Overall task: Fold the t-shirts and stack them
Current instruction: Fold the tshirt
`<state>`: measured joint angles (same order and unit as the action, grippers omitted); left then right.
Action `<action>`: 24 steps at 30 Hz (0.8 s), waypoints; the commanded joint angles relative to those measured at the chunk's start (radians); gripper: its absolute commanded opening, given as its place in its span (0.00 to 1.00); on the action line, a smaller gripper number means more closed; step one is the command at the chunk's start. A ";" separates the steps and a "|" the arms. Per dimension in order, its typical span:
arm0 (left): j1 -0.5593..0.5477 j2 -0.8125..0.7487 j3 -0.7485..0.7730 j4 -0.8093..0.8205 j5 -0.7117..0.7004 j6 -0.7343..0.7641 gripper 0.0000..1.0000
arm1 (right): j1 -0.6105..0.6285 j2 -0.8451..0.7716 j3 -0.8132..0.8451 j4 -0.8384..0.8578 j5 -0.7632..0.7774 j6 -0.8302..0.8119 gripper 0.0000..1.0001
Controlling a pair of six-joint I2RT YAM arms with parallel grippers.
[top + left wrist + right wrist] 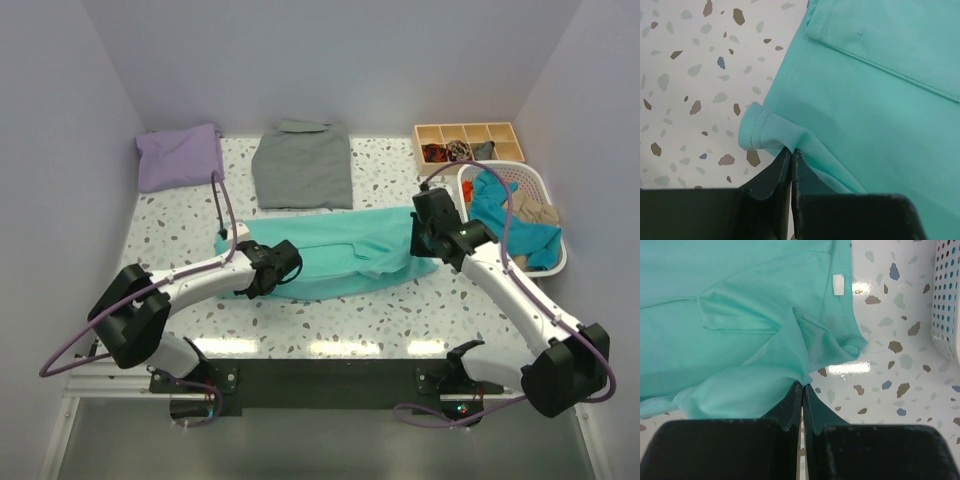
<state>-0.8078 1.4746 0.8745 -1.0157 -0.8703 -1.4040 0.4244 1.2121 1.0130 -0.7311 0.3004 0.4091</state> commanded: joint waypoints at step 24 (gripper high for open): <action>0.006 -0.103 -0.078 0.137 0.142 0.280 0.00 | 0.001 -0.454 -0.103 -0.478 -0.022 0.270 0.00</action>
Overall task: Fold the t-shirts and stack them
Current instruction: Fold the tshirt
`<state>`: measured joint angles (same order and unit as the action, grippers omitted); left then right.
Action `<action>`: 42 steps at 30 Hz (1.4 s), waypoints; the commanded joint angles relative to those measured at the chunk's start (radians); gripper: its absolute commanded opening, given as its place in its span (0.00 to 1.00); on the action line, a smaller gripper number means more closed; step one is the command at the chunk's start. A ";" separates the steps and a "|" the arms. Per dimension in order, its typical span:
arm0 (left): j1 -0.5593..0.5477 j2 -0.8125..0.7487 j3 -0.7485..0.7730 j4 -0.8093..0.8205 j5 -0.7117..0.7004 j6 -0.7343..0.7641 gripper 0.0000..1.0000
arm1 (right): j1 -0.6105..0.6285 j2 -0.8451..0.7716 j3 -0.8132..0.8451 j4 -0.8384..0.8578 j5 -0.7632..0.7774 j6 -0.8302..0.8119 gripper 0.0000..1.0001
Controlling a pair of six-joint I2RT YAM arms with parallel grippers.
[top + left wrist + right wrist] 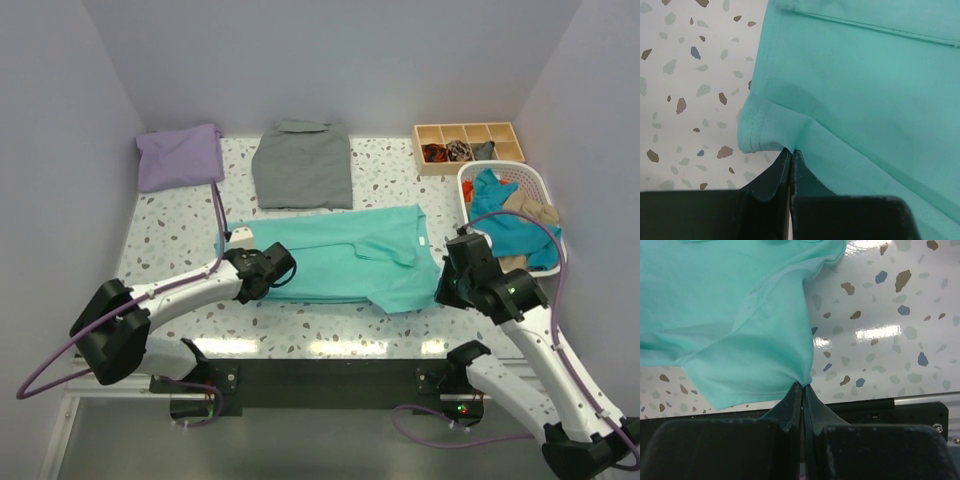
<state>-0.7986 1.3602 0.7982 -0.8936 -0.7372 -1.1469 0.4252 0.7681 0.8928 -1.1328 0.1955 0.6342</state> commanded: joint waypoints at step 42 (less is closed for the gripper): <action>0.186 0.260 0.196 0.179 -0.185 0.251 0.21 | -0.009 0.733 0.184 0.524 0.185 -0.188 0.32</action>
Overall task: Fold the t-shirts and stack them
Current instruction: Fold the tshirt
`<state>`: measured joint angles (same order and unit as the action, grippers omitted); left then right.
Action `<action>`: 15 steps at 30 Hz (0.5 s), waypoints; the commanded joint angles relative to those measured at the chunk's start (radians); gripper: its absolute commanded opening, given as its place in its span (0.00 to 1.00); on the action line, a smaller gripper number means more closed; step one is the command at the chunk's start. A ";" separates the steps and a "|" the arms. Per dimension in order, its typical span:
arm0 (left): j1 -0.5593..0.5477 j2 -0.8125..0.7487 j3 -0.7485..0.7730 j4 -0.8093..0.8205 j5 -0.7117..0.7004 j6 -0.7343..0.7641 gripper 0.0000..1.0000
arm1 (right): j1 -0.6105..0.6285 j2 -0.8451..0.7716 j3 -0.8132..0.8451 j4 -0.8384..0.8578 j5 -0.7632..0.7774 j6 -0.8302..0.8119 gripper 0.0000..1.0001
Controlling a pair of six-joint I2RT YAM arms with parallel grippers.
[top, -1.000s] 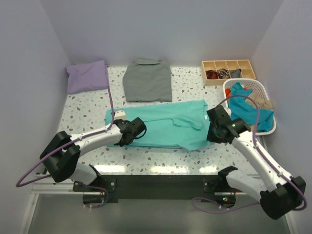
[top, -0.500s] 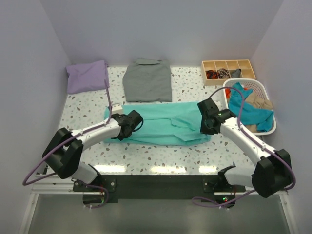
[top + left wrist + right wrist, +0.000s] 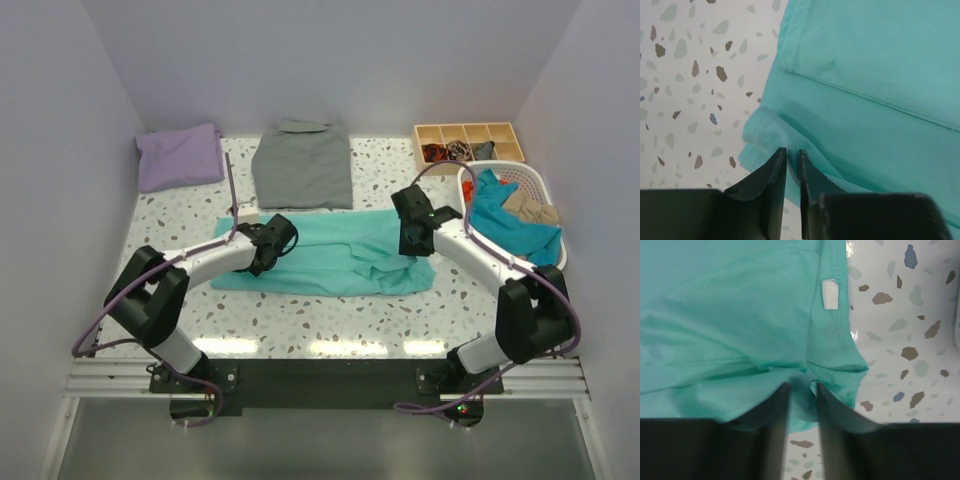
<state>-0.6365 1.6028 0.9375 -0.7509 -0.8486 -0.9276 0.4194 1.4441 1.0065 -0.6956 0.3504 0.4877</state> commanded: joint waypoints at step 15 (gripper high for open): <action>0.049 -0.047 0.032 -0.047 -0.089 0.024 0.92 | -0.053 -0.073 0.094 0.035 -0.071 -0.106 0.72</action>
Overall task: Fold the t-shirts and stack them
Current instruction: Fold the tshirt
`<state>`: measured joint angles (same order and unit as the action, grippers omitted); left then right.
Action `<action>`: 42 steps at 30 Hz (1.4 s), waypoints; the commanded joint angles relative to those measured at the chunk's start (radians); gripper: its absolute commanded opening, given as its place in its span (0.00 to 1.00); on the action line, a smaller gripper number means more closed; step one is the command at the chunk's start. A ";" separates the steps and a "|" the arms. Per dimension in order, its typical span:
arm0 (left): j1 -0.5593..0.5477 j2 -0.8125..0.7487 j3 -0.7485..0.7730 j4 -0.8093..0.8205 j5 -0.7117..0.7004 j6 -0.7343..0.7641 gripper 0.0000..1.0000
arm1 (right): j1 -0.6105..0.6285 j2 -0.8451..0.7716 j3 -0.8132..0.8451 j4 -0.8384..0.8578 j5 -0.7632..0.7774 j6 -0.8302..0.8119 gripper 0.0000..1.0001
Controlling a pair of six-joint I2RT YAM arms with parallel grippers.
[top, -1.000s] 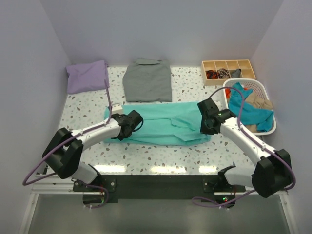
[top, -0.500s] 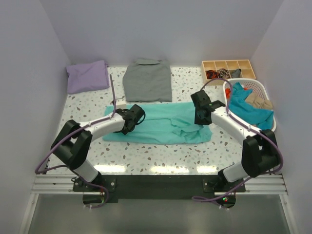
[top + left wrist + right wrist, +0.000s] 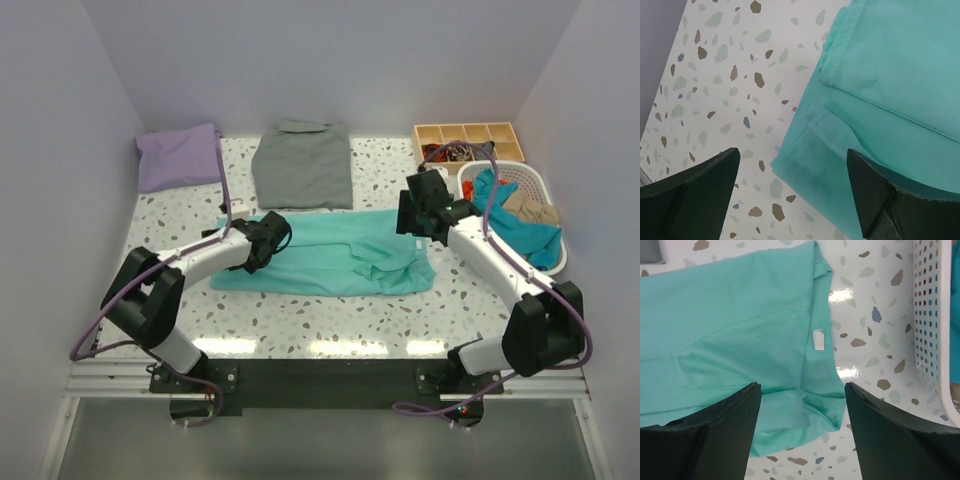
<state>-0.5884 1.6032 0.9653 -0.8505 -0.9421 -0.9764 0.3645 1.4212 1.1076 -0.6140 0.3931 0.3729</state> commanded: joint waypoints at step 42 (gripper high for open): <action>-0.062 -0.060 -0.086 0.423 0.253 0.300 0.90 | 0.109 -0.001 -0.221 0.209 -0.576 0.238 0.58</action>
<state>-0.6533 1.5368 0.8825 -0.4484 -0.6529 -0.6537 0.4644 1.4075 0.8589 -0.4423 -0.1787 0.6033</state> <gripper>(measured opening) 0.898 0.579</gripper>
